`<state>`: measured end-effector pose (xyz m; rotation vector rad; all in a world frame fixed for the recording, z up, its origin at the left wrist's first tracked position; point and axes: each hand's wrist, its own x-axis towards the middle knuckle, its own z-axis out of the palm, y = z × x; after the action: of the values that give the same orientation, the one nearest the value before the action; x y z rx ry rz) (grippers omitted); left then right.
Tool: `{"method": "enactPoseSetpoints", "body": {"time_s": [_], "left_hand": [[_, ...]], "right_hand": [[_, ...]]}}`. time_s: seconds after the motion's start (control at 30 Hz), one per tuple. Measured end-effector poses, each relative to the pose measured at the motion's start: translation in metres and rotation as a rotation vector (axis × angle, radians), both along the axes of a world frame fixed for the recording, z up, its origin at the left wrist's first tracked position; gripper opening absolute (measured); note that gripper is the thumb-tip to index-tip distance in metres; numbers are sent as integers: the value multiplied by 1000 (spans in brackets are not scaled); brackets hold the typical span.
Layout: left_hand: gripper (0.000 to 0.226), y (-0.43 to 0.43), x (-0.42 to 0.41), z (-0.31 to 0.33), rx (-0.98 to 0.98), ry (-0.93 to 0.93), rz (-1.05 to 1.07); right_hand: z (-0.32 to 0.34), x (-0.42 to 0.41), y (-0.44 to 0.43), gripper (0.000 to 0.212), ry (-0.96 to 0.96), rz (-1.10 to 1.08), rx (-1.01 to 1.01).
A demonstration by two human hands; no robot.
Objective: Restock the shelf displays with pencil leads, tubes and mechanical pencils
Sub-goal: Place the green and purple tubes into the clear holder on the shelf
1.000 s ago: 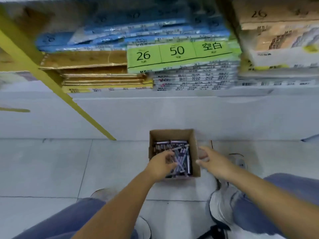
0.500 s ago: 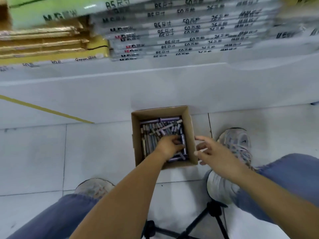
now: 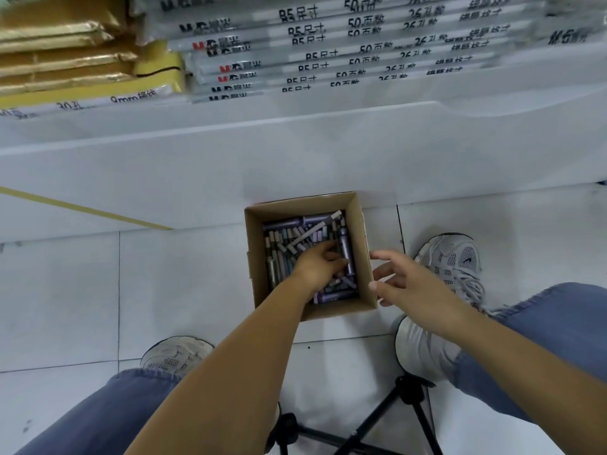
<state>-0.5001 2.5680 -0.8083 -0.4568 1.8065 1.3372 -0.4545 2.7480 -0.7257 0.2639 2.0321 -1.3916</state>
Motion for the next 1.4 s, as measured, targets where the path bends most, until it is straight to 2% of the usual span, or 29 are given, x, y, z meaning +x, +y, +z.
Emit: {"method": "enactPoseSetpoints", "body": {"time_s": [0.23,0.37,0.5,0.6,0.7,0.77,0.83,0.9,1.0,1.07,1.23,1.4], "left_hand": [[52,8,-15,3,21,-74,-68],[66,8,-15,-2,44,-83,2],[64,5,-16,-2,61,-93,7],[54,4,-20,1,68,-127,-19],[22,6,-21,3,55,-108,-7],[9,6,-17,4,39,-87,0],[9,4,-13,6,34,-56,-18],[19,-2,-11,12,40,-19,-38],[31,-19,-13,26,7,40,-89],[22,-32,-12,34,-2,31,-137],[2,-46,0,37,-77,-4,-438],[21,-39,1,26,-123,30,-531]], "right_hand": [[-3,-1,1,43,3,-14,-39],[-4,-1,2,43,-1,-19,-52],[-4,-1,3,42,-9,-16,-66],[-4,-1,3,42,-14,-21,-76],[-4,-1,4,42,-16,-25,-80],[-5,0,3,42,-14,-30,-81],[-6,0,3,42,-9,-30,-79],[-7,0,4,42,-6,-21,-74],[-6,0,3,42,-2,-18,-69],[-6,0,3,42,1,-10,-62],[-4,1,2,41,1,5,-53],[-3,2,2,41,-11,8,-37]]}}
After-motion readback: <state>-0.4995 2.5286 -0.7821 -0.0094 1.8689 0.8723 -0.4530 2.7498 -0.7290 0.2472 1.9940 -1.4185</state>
